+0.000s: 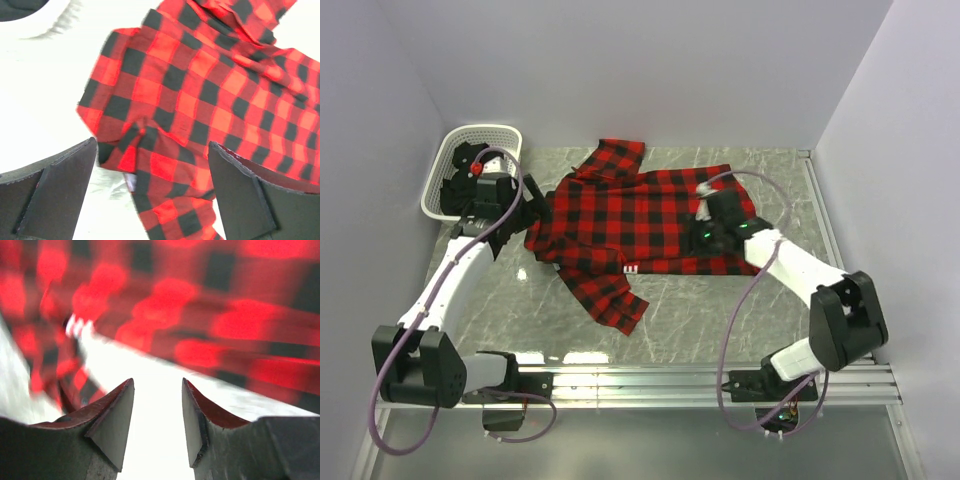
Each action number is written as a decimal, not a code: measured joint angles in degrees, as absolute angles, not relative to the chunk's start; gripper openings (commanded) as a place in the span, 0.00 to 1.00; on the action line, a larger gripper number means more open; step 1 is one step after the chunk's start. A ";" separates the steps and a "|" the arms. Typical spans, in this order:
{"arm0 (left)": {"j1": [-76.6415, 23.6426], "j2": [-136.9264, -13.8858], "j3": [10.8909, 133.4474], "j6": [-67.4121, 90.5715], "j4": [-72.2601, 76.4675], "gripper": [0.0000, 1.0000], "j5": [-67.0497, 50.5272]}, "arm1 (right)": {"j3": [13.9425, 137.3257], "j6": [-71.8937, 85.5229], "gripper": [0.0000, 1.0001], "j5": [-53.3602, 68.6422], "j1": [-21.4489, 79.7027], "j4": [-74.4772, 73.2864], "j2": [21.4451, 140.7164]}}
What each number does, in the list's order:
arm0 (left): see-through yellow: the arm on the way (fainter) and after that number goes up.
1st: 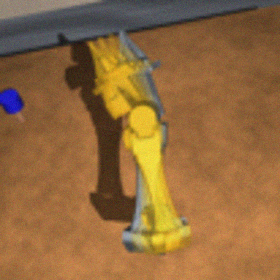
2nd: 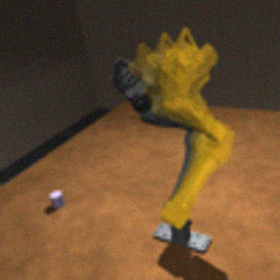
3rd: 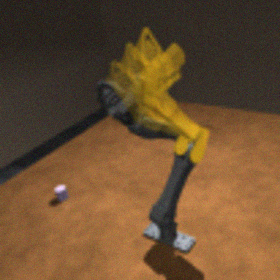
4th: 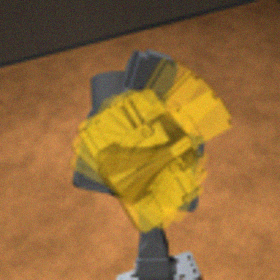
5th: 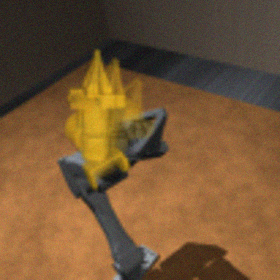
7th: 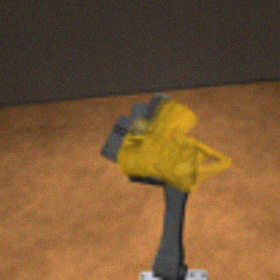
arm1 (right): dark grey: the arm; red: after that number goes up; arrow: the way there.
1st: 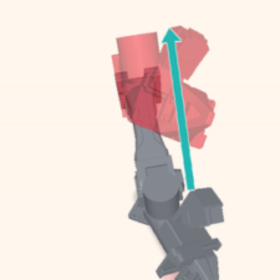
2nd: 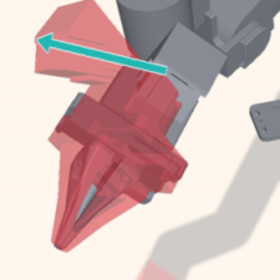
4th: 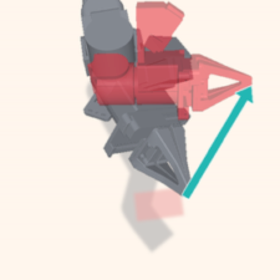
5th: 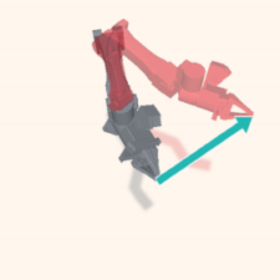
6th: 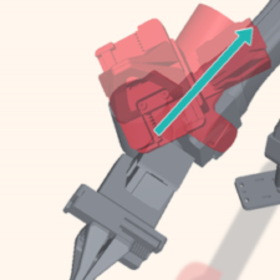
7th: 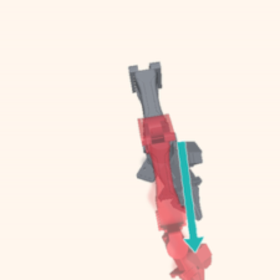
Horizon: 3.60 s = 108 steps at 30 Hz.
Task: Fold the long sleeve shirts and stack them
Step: Fold the shirt
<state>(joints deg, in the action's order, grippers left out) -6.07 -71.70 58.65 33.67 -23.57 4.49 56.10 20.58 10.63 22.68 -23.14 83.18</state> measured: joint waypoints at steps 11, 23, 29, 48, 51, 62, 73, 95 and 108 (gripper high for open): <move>-5.67 -70.85 57.45 31.94 -24.71 0.99 13.26 | 63.00 5.37 0.67 11.46 53.01 -27.68 91.37; -3.46 -69.78 56.47 32.18 -24.67 0.99 16.21 | 73.89 -2.74 0.62 5.91 64.27 -34.76 108.47; -2.94 -69.69 56.47 32.34 -24.62 0.99 16.38 | 75.77 -4.03 0.44 2.42 65.87 -36.40 111.24; -2.26 -69.58 56.45 32.67 -24.45 0.99 14.37 | 102.98 -9.56 0.00 -16.01 61.69 -46.44 110.19; -2.24 -69.63 56.42 32.71 -24.38 0.98 13.08 | 109.10 -11.29 0.00 -18.85 58.28 -46.37 107.09; -2.22 -71.79 52.53 35.24 -23.29 0.95 3.75 | 116.68 -16.86 0.00 -26.98 50.26 -37.50 103.26; -2.22 -70.43 36.40 46.70 -19.14 0.89 -4.75 | 117.58 -18.55 0.00 -27.97 46.98 -27.88 108.66; -2.33 -79.75 32.38 59.68 0.93 0.25 -1.56 | 110.65 -13.04 0.00 -20.88 47.11 -23.62 109.12; -3.14 -67.05 23.64 63.09 -5.45 0.02 -2.00 | 109.14 -11.77 0.00 -19.86 47.11 -24.51 109.10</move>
